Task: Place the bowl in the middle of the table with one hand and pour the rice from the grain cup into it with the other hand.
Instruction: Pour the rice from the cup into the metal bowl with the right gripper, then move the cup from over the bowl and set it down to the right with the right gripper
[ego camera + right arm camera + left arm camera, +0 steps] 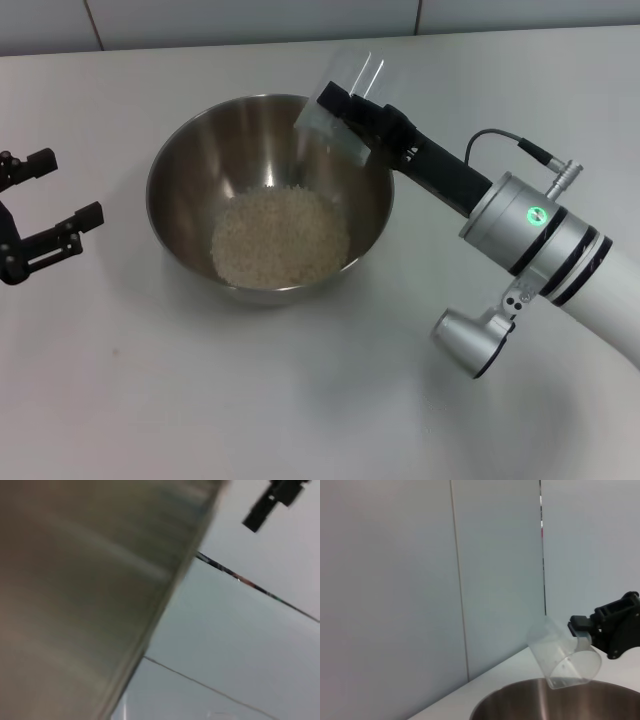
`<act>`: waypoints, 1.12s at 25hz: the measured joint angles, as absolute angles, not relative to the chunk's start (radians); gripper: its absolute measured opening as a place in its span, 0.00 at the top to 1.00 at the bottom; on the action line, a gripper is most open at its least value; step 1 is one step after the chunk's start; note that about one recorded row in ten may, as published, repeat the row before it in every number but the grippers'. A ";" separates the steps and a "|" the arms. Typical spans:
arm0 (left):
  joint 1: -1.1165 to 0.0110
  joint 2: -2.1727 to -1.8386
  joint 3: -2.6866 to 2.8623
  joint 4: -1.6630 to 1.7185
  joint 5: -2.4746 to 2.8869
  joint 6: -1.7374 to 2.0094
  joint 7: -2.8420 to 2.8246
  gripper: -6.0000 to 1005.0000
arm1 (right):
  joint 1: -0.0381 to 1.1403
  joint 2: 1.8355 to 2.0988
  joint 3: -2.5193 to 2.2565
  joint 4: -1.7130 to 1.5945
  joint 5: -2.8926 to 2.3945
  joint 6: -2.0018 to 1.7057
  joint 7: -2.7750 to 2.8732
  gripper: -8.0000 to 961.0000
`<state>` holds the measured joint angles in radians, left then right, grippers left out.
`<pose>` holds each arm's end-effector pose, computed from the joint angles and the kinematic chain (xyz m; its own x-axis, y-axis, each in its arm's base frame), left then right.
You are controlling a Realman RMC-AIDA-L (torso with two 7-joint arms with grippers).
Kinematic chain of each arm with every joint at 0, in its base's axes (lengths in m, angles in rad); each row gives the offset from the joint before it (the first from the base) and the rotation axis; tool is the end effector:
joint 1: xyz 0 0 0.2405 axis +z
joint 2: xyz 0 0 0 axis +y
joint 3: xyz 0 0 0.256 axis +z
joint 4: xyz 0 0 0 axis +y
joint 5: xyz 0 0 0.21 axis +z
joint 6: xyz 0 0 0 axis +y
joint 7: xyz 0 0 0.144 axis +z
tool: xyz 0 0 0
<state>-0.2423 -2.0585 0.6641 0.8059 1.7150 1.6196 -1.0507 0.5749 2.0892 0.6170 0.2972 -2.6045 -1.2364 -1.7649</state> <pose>-0.3139 0.2769 0.0621 0.8253 0.0294 0.5640 0.3633 -0.7923 -0.4903 0.2046 0.3291 -0.0888 0.1057 0.5874 0.8024 0.7832 0.4480 -0.4311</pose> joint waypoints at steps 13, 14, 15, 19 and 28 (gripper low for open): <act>-0.246 -2.058 0.641 0.790 1.693 1.620 -1.037 0.22 | 0.497 2.091 0.636 0.399 -2.472 -1.244 -1.143 0.97; -0.247 -2.058 0.641 0.790 1.693 1.620 -1.037 0.22 | 0.492 2.091 0.638 0.402 -2.466 -1.246 -1.092 0.97; -0.248 -2.058 0.641 0.790 1.692 1.620 -1.037 0.22 | 0.487 2.091 0.643 0.405 -2.462 -1.247 -1.044 0.97; -0.252 -2.057 0.641 0.790 1.692 1.620 -1.037 0.22 | 0.472 2.090 0.657 0.408 -2.458 -1.247 -0.845 0.97; -0.251 -2.058 0.628 0.790 1.690 1.620 -1.037 0.22 | 0.439 2.083 0.749 0.401 -2.457 -1.247 -0.355 0.97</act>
